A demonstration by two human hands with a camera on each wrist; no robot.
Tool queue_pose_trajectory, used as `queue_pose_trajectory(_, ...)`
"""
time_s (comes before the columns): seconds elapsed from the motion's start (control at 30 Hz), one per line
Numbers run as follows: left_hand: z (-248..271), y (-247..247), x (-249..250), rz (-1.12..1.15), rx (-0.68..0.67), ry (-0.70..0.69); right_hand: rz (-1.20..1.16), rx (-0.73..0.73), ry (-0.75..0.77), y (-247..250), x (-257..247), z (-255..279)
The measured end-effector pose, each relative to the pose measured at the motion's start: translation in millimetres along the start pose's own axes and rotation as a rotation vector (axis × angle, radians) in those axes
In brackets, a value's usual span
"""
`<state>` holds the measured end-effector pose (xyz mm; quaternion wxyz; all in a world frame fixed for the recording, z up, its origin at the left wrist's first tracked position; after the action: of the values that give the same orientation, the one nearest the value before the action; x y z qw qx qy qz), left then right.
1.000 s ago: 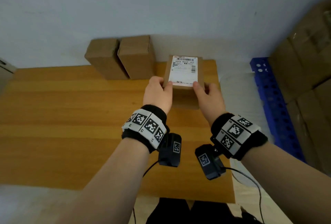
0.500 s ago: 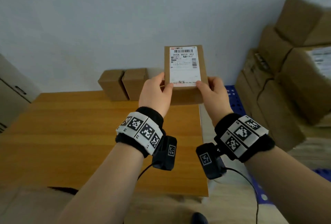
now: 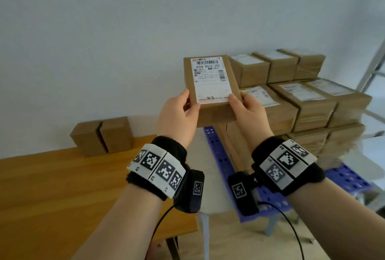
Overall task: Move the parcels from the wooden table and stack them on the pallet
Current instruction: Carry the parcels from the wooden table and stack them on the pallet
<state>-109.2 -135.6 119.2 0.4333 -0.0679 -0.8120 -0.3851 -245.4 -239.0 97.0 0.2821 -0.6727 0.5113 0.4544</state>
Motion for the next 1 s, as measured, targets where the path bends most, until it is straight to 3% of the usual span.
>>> queue_pose_trajectory(0.23, -6.4, -60.2, 61.8, 0.033, -0.033, -0.061, 0.036, 0.114, 0.033, 83.7, 8.1, -33.3)
queue_pose_trajectory(0.5, -35.0, -169.0, 106.2, -0.032, -0.055, 0.059, 0.103, -0.02, -0.039, 161.8, 62.1, -103.0)
queue_pose_trajectory(0.77, -56.0, -202.5, 116.9, -0.069, 0.002, 0.191, 0.113, -0.179, -0.066, 173.0, 86.9, -144.5)
queue_pose_trajectory(1.0, -64.3, -205.2, 110.5, -0.09, -0.007, 0.234, 0.122, -0.221, -0.06, 162.6, 92.8, -153.0)
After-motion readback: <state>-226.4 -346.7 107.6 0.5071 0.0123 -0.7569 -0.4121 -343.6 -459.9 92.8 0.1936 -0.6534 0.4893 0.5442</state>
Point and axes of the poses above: each hand's wrist, its own z-axis away from the middle knuckle, its own y-axis out of the back of the hand, x = y × z, the point moved 8 cm from there along -z, towards the middle knuckle, and after that the axes turned 11 degrees about y, right-handed, at the moved point
